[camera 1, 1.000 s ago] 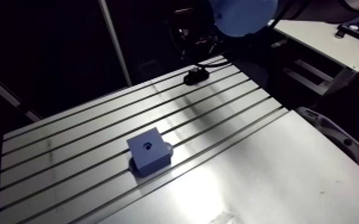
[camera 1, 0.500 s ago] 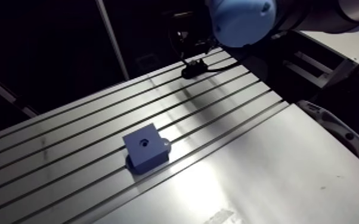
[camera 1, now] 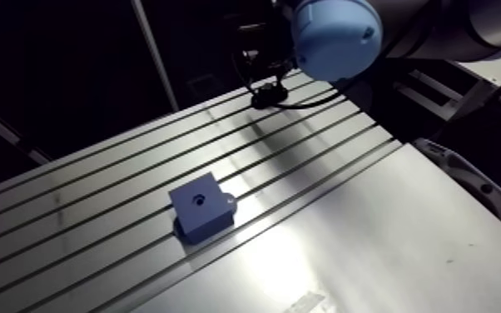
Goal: Pick up the M10 bolt and insert it into the hex recess until seated.
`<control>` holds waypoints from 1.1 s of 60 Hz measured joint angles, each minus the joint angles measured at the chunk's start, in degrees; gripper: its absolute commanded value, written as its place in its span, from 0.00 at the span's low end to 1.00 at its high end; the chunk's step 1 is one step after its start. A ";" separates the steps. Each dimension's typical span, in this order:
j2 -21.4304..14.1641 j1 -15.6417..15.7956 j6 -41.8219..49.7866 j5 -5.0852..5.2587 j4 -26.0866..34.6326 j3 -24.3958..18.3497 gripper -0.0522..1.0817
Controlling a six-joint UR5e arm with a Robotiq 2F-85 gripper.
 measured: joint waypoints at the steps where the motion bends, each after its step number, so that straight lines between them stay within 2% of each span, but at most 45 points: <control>1: 0.00 -0.01 0.00 0.02 -0.11 0.06 0.22; 44: 0.49 -1.11 -0.01 0.21 -2.13 0.98 0.28; 66: 1.05 -1.19 0.03 0.34 -2.20 0.94 0.36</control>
